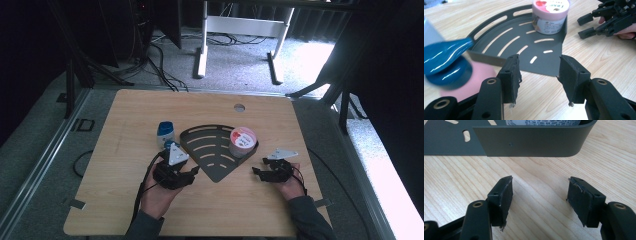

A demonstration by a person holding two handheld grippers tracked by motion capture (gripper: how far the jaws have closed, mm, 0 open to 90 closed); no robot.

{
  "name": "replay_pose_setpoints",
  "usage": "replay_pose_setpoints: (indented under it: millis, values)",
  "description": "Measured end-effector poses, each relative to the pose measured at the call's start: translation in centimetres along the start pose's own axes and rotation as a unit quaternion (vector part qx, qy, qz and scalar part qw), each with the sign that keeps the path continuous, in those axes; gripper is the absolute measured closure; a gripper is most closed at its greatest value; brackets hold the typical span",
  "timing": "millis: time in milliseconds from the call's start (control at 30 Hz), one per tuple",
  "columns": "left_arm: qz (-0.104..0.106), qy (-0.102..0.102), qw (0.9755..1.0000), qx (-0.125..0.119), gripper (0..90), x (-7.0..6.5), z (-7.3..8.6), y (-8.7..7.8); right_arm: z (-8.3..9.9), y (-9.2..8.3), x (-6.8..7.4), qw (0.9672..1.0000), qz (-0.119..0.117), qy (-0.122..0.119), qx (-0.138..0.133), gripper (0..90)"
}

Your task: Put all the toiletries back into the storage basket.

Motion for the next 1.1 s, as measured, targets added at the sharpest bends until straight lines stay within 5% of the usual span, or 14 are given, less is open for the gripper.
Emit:
replay_pose_setpoints:
  millis: [333,600,1100]
  values:
    - [-0.020,-0.016,0.9997,-0.003,49.8,1.6,1.1,-1.1,0.0,0.0,0.0,1.0000,0.000,0.000,0.000,36.1]
    - [-0.079,-0.025,0.9966,-0.002,43.9,2.8,1.5,-1.3,0.0,0.0,0.0,1.0000,-0.001,-0.001,-0.002,35.7]
    - [-0.124,-0.059,0.9905,-0.001,36.3,5.3,1.3,0.3,0.0,0.1,0.0,1.0000,-0.002,-0.002,-0.003,35.1]
Point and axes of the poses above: each handheld gripper's, and its own axes: y roughly forward along the jaws, z roughly out of its underside, x roughly to its left, the point moved 5 cm from there along y, roughly forward along the jaws, and after that the axes turned 5 degrees about x, right-handed, at the moved point
